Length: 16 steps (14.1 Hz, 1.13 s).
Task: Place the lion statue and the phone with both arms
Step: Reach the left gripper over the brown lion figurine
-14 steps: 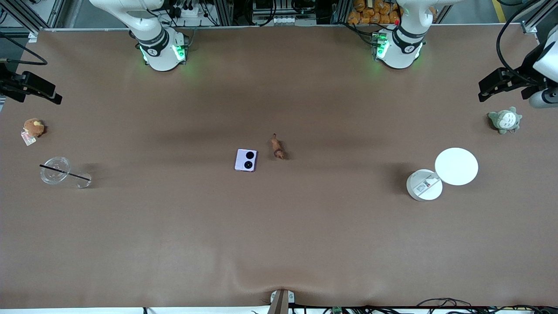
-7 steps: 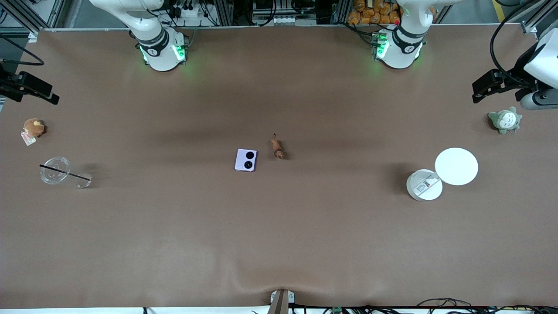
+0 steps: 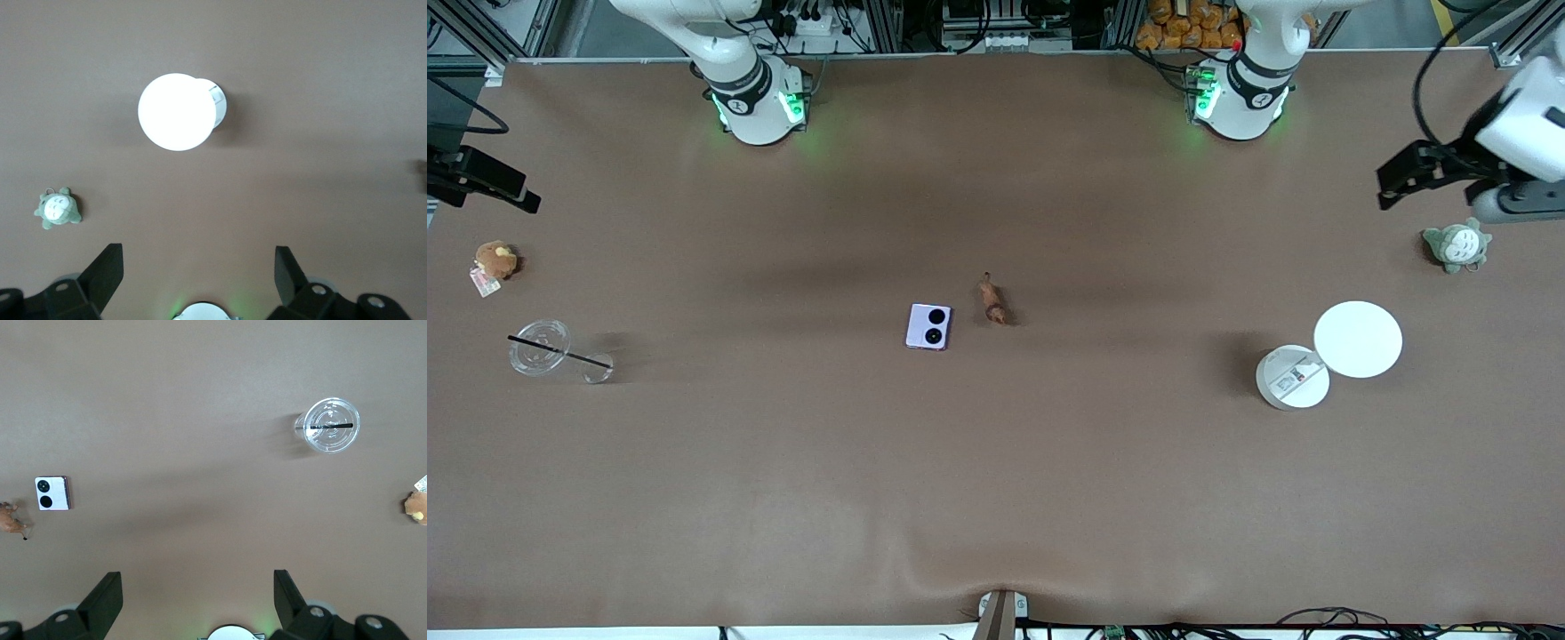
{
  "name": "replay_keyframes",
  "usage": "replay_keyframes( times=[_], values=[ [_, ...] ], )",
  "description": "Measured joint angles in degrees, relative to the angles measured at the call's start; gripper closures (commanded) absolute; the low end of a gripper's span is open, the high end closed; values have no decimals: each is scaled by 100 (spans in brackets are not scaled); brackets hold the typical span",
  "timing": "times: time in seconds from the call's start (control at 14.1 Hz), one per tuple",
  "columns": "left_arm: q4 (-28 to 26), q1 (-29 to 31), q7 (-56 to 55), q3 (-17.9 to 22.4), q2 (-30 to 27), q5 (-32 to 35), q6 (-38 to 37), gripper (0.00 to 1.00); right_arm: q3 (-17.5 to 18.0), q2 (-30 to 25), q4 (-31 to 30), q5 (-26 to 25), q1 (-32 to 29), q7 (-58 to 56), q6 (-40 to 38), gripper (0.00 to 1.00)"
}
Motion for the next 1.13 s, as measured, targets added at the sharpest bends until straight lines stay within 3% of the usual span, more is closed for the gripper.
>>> replay_keyframes(
  times=[0.71,1.13],
  values=[
    [28,-171,-1738,-1298,768,-5,208,0,3,0,6,0,0,0,4,0],
    [70,-693,-2678,-1370,1606,-5,1284,0,5,0,7,0,0,0,4,0]
  ],
)
